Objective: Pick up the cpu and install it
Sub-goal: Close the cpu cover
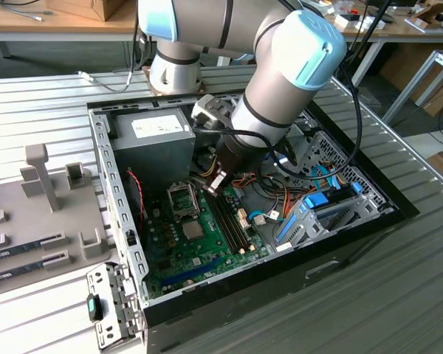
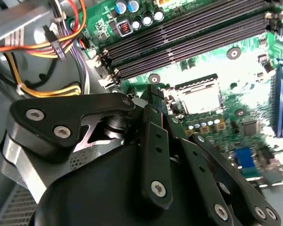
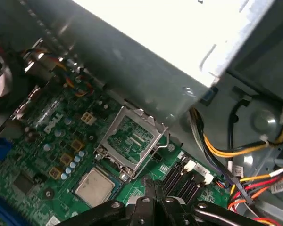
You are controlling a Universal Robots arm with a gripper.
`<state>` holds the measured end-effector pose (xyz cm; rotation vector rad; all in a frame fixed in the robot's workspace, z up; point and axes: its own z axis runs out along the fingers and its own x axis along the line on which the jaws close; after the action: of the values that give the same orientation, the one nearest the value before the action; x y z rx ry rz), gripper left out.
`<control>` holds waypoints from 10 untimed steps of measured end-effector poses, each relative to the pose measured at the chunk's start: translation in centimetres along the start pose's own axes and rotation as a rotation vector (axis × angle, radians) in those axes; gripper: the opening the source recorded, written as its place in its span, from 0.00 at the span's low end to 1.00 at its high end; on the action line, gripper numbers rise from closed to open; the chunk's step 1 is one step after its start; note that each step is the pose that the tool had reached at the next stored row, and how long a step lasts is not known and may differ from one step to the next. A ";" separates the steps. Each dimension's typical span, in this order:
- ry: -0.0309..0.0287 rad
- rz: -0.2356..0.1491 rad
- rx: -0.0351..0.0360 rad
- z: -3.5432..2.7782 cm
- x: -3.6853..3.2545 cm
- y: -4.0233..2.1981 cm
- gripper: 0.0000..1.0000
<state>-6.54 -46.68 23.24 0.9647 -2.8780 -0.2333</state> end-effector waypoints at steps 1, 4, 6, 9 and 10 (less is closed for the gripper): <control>0.0040 -0.031 -0.0006 0.01 -0.01 -0.01 0.11; 0.0096 -0.106 -0.0073 0.00 -0.07 -0.06 0.11; -0.0097 -0.139 -0.0351 -0.01 -0.16 -0.12 0.11; -0.0620 -0.163 -0.0989 -0.03 -0.28 -0.21 0.11; -0.0839 -0.167 -0.1243 -0.04 -0.30 -0.24 0.11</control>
<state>-6.16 -46.69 23.22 1.1996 -2.8168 -0.4707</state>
